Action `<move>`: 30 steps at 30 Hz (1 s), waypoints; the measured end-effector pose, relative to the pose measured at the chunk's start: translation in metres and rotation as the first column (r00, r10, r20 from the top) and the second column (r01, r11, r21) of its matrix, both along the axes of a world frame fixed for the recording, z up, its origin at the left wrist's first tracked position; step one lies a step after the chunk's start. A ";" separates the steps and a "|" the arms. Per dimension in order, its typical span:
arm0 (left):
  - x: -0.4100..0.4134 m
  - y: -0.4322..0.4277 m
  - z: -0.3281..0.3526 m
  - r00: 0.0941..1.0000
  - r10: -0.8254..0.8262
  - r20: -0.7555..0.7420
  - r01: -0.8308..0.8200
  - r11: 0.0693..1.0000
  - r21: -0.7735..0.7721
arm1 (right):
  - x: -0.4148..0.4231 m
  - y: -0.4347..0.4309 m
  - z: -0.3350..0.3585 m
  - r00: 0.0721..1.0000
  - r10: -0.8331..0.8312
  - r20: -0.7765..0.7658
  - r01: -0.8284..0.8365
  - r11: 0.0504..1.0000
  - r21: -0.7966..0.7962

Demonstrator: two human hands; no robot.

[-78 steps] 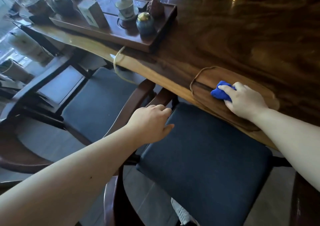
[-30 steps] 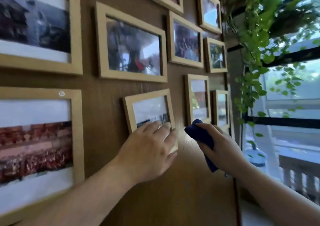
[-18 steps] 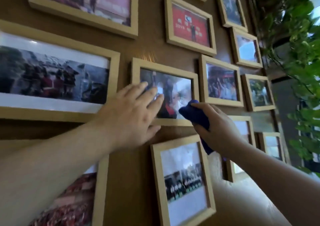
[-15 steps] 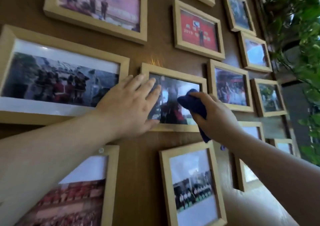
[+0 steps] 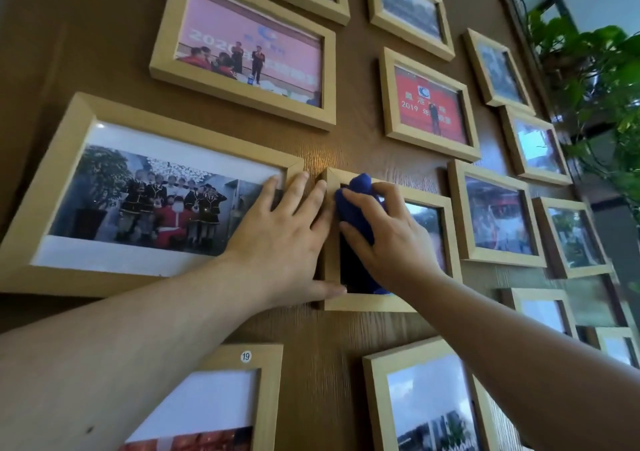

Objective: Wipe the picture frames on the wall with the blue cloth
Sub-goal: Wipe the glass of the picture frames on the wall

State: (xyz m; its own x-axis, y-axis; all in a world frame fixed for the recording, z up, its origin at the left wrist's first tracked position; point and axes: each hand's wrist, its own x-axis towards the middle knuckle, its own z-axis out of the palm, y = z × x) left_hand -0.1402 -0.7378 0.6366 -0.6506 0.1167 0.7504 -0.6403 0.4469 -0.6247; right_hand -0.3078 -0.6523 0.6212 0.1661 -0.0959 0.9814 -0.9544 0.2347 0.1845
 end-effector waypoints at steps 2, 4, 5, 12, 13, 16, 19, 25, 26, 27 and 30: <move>-0.001 -0.001 0.001 1.000 -0.001 0.004 0.001 1.000 0.018 | -0.009 0.005 -0.001 0.999 -0.020 -0.032 0.021 1.000 0.006; -0.003 -0.002 0.002 1.000 0.001 0.016 -0.001 1.000 0.028 | -0.026 0.012 -0.003 0.993 -0.095 -0.069 0.097 0.995 0.023; -0.003 -0.003 0.003 1.000 0.001 0.021 -0.002 1.000 0.028 | -0.036 0.017 -0.004 0.989 -0.131 -0.061 0.133 0.991 0.028; -0.006 -0.002 0.004 0.999 0.016 0.028 -0.017 0.999 0.035 | -0.092 0.044 -0.012 0.936 -0.244 0.254 0.253 0.968 -0.001; -0.006 -0.002 0.004 0.999 0.016 0.028 -0.017 0.999 0.035 | -0.092 0.044 -0.013 0.929 -0.240 0.281 0.252 0.968 -0.007; -0.006 -0.003 0.004 1.000 0.009 0.023 -0.010 0.999 0.033 | -0.068 0.036 -0.013 0.954 -0.170 0.245 0.172 0.985 0.017; -0.006 -0.003 0.003 1.000 -0.005 0.014 0.004 1.000 0.024 | -0.025 0.019 -0.017 0.995 -0.098 0.002 0.097 0.990 0.102; -0.006 -0.001 0.004 1.000 0.002 0.016 -0.003 0.999 0.035 | -0.031 0.026 -0.027 0.982 -0.143 -0.124 0.161 0.976 0.147; -0.006 -0.001 0.004 1.000 0.001 0.018 -0.002 0.999 0.041 | -0.041 0.032 -0.030 0.978 -0.182 -0.098 0.195 0.970 0.143; -0.006 -0.001 0.004 1.000 -0.002 0.019 0.001 0.999 0.047 | -0.053 0.040 -0.032 0.974 -0.222 -0.053 0.228 0.964 0.140; -0.006 -0.001 0.003 1.000 -0.006 0.020 0.005 0.999 0.049 | -0.078 0.060 -0.040 0.934 -0.349 0.080 0.332 0.928 0.171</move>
